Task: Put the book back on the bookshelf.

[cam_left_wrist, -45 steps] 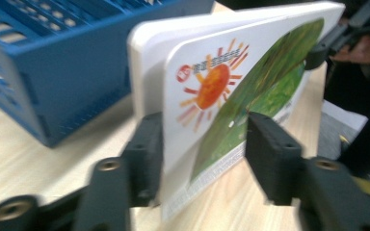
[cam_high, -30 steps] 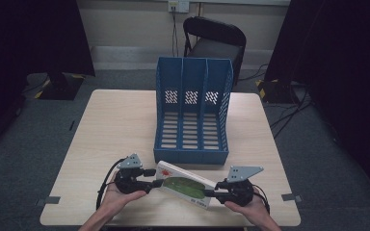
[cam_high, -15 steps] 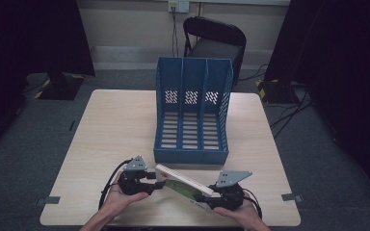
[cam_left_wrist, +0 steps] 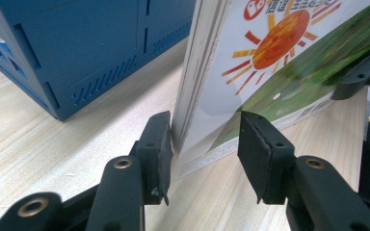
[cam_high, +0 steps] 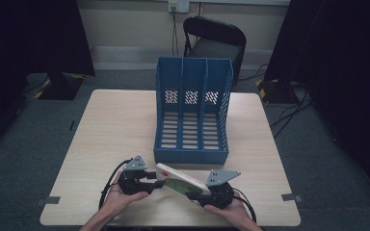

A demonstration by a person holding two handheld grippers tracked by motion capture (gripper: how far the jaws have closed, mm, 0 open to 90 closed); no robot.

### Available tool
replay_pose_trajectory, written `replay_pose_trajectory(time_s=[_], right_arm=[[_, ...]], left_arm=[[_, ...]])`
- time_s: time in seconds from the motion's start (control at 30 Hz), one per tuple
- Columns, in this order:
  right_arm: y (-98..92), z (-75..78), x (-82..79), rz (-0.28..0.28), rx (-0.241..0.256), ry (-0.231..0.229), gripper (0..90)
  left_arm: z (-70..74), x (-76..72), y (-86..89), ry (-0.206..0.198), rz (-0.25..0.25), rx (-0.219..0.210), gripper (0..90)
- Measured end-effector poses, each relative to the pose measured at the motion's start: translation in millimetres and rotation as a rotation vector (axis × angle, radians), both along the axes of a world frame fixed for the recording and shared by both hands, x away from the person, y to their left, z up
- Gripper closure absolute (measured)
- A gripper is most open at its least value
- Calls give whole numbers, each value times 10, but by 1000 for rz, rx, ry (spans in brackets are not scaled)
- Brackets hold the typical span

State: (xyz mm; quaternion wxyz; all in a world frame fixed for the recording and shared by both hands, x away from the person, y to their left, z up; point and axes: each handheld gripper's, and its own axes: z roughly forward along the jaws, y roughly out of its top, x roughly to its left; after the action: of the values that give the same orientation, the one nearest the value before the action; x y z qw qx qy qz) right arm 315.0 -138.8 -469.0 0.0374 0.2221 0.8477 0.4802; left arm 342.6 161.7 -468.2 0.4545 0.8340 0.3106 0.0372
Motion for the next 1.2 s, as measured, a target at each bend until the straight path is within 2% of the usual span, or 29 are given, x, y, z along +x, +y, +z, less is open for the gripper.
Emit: replay_pose_trajectory(time_s=[0.07,0.1,0.17,0.33,0.43,0.57,0.6,0.67,0.7,0.73,0.77,0.87,0.9,1.0,1.03,1.07,1.1,1.13,1.17,1.2], right_arm=[[-1,-7,1,-4,3,1,688],[-3,-12,4,-8,0,-14,738],[-9,-22,15,-6,5,-14,756],[-3,-12,12,-7,-15,-39,762],[6,9,10,-3,-27,-45,763],[-1,20,18,3,-16,-26,763],[-5,31,14,8,-14,-21,763],[-7,42,9,11,-13,-18,764],[-9,54,3,7,-9,-16,764],[-9,54,3,7,-9,-16,764],[-12,59,3,4,-8,-14,764],[-34,79,8,-6,-8,-15,764],[-54,91,13,-10,5,-11,764],[-71,107,11,-7,10,-13,764],[-85,125,0,-8,13,-15,764],[-85,125,0,-8,13,-15,764],[-102,138,-7,-14,11,-15,764],[-107,144,-10,-15,10,-16,764],[-114,153,-15,-18,10,-14,764],[-114,153,-15,-18,10,-14,764]], left_arm=[[-5,6,2,0,2,-4,564],[-5,3,0,-4,1,1,566],[-8,7,0,-4,1,-1,567],[-9,17,-1,9,2,-9,562],[8,23,-2,27,-3,-21,522],[40,30,36,24,9,-31,409],[72,38,100,34,24,-44,388],[79,44,132,34,32,-44,369],[85,57,183,30,61,-37,357],[85,57,183,30,61,-37,335],[87,73,216,31,82,-36,335],[93,110,289,21,115,7,289],[95,117,311,15,124,16,226],[97,134,383,20,148,5,212],[85,145,415,17,184,35,210],[85,145,415,17,184,35,210],[59,176,448,43,207,67,214],[45,183,463,41,214,86,229],[25,203,480,54,243,118,236],[25,203,480,54,243,118,235]])
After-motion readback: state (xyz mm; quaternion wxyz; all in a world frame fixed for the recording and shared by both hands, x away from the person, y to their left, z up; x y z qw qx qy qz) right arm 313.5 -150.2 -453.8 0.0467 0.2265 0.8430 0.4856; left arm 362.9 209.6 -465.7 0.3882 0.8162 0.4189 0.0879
